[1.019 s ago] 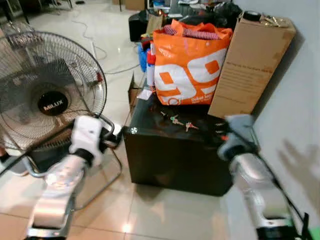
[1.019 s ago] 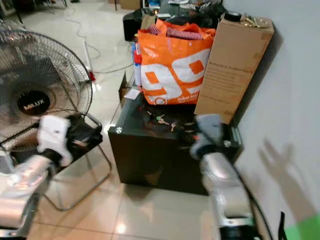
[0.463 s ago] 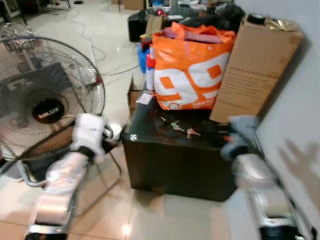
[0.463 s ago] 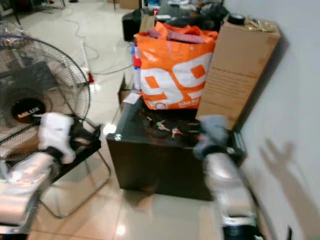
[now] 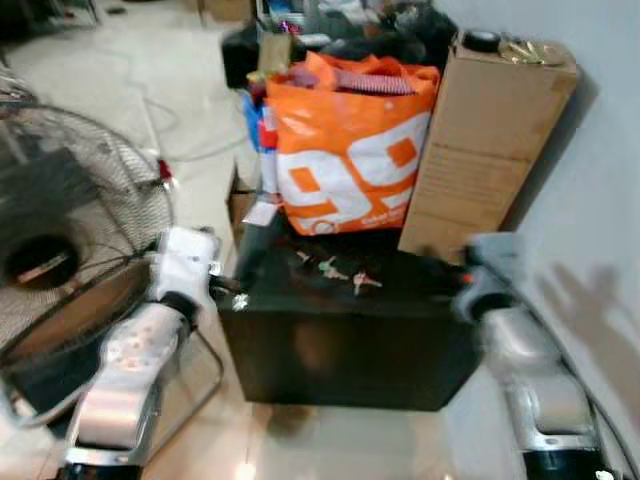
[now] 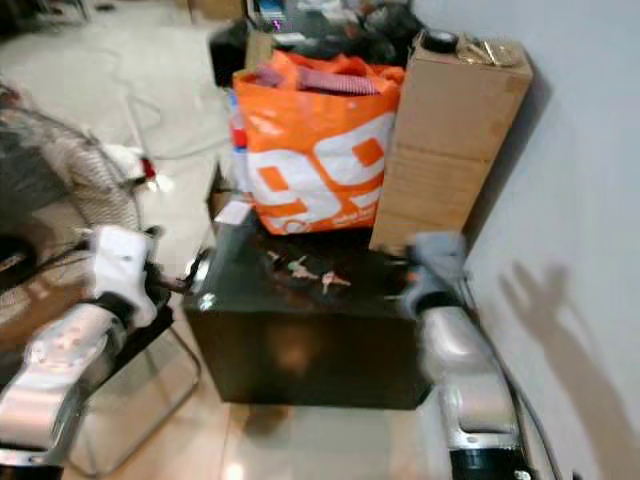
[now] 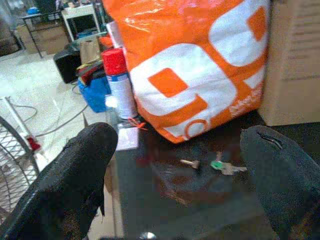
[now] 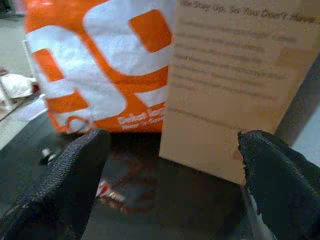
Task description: Hang keys on a hook
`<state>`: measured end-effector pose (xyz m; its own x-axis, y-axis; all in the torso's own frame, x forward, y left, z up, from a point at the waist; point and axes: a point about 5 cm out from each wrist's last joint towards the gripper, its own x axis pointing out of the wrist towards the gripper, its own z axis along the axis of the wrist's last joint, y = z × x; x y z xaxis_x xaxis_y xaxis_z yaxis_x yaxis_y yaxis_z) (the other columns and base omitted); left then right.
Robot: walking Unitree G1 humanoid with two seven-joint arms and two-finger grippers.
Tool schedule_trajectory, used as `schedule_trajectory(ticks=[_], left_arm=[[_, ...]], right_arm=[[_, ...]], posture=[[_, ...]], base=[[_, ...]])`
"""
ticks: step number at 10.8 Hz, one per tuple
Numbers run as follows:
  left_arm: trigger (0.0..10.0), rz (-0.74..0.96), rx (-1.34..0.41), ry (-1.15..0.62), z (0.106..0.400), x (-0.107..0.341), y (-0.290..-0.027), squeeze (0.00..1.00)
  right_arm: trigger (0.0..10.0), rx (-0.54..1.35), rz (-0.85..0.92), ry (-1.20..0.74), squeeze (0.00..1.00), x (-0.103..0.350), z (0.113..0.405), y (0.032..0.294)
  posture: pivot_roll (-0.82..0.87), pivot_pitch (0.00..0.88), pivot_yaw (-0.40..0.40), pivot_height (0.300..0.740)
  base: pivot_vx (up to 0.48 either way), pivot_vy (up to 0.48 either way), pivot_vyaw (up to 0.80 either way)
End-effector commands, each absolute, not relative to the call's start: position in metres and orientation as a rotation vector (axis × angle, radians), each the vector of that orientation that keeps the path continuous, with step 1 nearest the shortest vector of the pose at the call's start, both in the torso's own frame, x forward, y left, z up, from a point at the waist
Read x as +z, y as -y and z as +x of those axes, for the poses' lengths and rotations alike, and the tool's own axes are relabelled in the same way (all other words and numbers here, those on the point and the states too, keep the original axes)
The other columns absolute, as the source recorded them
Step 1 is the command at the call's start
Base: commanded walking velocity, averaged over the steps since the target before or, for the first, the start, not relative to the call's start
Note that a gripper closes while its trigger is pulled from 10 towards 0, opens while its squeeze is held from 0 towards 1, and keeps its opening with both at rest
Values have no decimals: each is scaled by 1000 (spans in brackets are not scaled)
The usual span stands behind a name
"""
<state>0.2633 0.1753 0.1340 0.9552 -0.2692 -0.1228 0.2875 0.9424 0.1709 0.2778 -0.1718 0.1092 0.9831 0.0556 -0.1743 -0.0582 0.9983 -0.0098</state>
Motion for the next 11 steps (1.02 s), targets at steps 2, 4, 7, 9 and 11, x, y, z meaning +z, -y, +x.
schedule_trajectory(ticks=[2,4,7,9,11], left_arm=[[10000,208,-253,-90,264,138,-184,0],[10000,208,-254,-90,264,138,-182,0],[10000,211,-260,-91,263,137,-180,0],[10000,213,-264,-91,263,136,-179,0],[10000,216,-272,-90,262,136,-177,0]], right_arm=[[10000,99,-15,-155,1000,114,280,161],[10000,104,-21,-153,1000,114,281,160],[10000,121,-46,-153,1000,114,281,162],[10000,150,-68,-155,1000,114,283,163],[10000,194,-89,-160,1000,114,285,160]], posture=[[-18,0,-12,740],[-19,0,-13,740],[-20,0,-16,740],[-14,0,-26,740],[-8,0,-33,740]], base=[[339,0,0],[356,0,0],[347,0,0],[360,0,0],[345,0,800]])
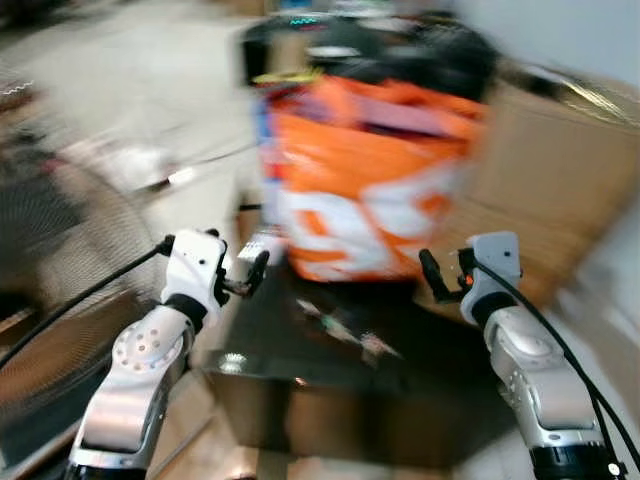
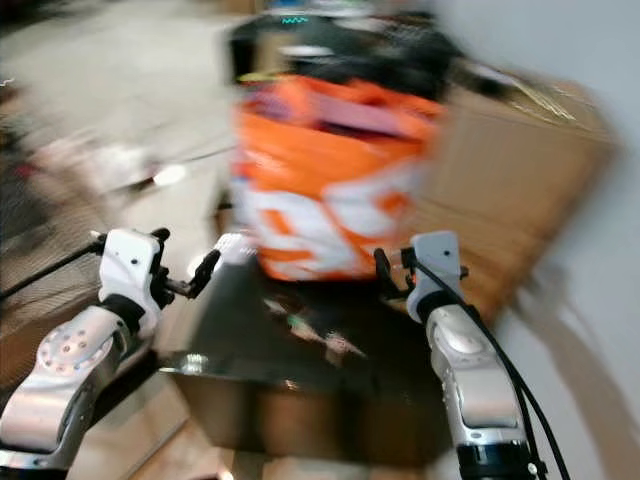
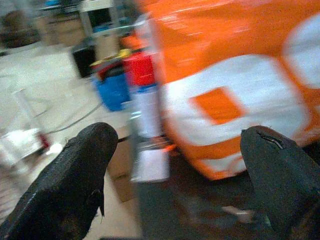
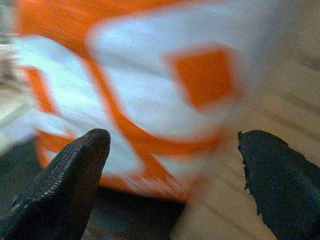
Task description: Hang keys on a hook
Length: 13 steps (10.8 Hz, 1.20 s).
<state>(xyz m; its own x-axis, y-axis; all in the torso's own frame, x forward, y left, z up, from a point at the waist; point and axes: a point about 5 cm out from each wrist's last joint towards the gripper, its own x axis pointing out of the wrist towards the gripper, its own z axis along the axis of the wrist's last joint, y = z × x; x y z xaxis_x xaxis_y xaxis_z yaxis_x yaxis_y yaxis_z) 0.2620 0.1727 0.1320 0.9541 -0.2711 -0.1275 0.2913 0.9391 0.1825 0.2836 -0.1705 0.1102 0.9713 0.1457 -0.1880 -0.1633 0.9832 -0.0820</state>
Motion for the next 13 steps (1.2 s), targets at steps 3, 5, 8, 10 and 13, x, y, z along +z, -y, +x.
schedule_trajectory(ticks=[3,5,8,10,13], left_arm=[[10000,230,-313,-95,265,133,-174,0],[10000,243,-363,-98,269,132,-171,0],[10000,273,-552,-174,277,120,-161,0],[10000,242,-756,-337,262,103,-159,0],[10000,247,-837,-505,248,72,-172,0]], right_arm=[[10000,210,-130,-198,1000,109,286,168],[10000,211,-155,-225,1000,105,286,171],[10000,275,-211,-413,0,80,284,171],[10000,409,-205,-582,0,52,273,161],[10000,511,-233,-691,0,16,271,146]], posture=[[-28,0,-29,740],[-44,0,-28,740],[-49,0,-14,740],[-7,0,-20,740],[-56,0,-10,740]], base=[[320,0,0],[0,0,0],[0,0,0],[0,0,0],[0,0,0]])
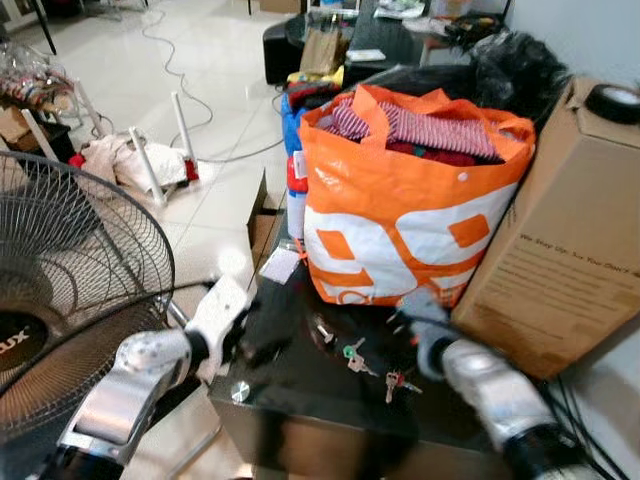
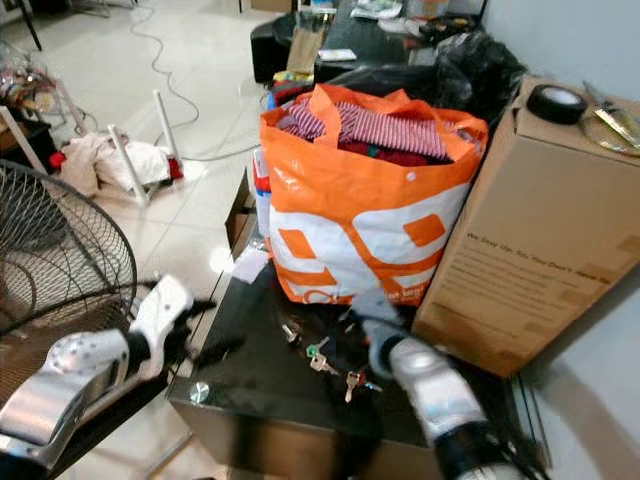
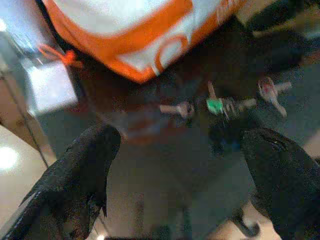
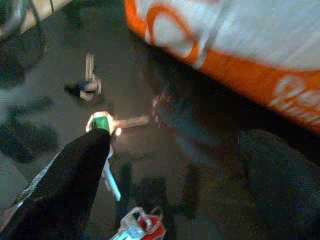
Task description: Hang keys on a hook
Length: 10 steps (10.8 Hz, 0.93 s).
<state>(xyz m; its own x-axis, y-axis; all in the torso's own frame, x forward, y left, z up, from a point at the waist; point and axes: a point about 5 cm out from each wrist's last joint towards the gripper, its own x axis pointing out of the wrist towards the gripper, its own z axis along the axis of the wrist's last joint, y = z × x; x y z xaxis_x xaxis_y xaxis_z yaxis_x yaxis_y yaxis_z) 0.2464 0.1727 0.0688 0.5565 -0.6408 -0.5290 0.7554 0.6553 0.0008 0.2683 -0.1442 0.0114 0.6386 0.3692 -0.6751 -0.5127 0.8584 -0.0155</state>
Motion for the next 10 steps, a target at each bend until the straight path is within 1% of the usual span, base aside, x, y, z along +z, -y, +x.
schedule_trajectory(ticks=[1,2,4,6,7,8,10], left_arm=[[10000,280,-917,-554,244,63,-165,0],[10000,287,-991,-573,240,62,-158,0],[10000,280,-1072,-580,238,62,-150,0],[10000,278,-1091,-581,241,62,-149,0],[10000,265,-1102,-578,241,63,-148,0],[10000,260,-1113,-580,240,63,-148,0],[10000,232,-1128,-587,239,63,-147,0]], right_arm=[[10000,467,-234,-749,0,8,273,151],[10000,475,-231,-769,0,8,273,153],[10000,528,-180,-808,0,4,270,153],[10000,514,-71,-861,0,1,267,154],[7686,504,-54,-883,0,-1,265,156],[0,478,-54,-895,0,-4,264,160],[0,458,-7,-946,0,-10,259,163]], posture=[[-75,0,-21,740],[-83,0,-26,740],[-105,0,-27,740],[-119,0,-24,740],[-121,0,-25,740],[-120,0,-27,740],[-115,0,-32,740]], base=[[0,0,0],[0,0,0],[0,0,0],[0,0,0],[0,0,0],[0,0,0],[0,0,0]])
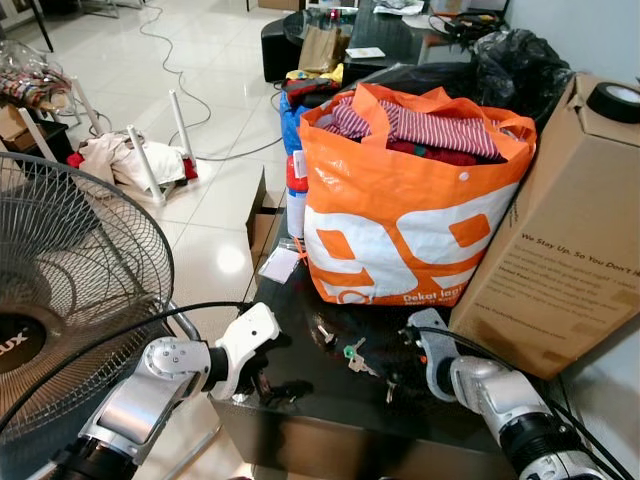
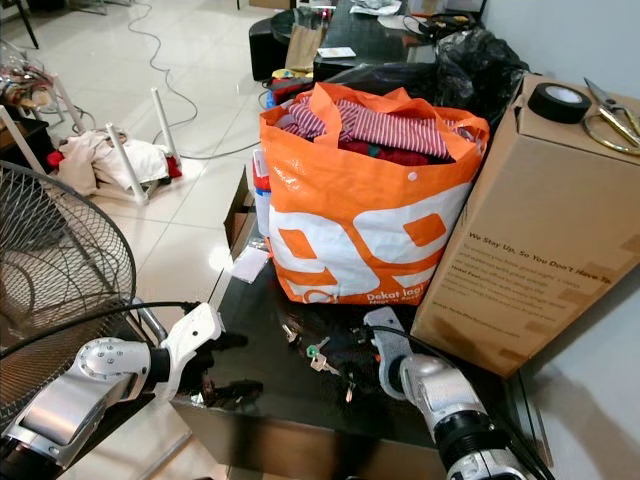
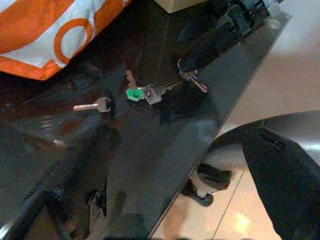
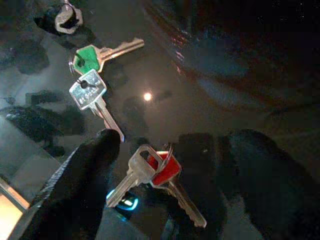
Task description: Hang keys on a hook
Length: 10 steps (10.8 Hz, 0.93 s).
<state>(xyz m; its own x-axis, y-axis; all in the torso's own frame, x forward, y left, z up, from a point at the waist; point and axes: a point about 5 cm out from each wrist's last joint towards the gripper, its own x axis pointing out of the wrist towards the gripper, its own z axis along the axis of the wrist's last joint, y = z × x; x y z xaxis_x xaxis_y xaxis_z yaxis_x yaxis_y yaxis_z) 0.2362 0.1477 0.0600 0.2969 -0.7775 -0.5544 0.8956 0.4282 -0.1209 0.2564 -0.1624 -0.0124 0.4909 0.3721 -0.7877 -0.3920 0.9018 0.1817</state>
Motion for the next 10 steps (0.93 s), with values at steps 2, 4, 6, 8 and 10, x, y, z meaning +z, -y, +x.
schedule_trajectory(ticks=[2,4,6,8,10], left_arm=[[10000,213,-1136,-598,237,64,-148,0],[10000,211,-1136,-598,237,65,-149,0],[10000,213,-1135,-596,238,67,-149,0],[10000,216,-1131,-596,238,67,-150,0],[10000,218,-1127,-598,238,67,-151,0]], right_arm=[[0,437,38,-968,0,-16,257,162],[0,422,58,-984,0,-21,254,161],[0,380,81,-985,0,-26,253,161],[0,376,81,-986,0,-27,253,159],[0,386,63,-986,0,-27,254,159]], posture=[[-112,0,-35,740],[-113,0,-35,740],[-112,0,-32,740],[-109,0,-34,740],[-109,0,-34,740]], base=[[0,0,0],[0,0,0],[0,0,0],[0,0,0],[0,0,0]])
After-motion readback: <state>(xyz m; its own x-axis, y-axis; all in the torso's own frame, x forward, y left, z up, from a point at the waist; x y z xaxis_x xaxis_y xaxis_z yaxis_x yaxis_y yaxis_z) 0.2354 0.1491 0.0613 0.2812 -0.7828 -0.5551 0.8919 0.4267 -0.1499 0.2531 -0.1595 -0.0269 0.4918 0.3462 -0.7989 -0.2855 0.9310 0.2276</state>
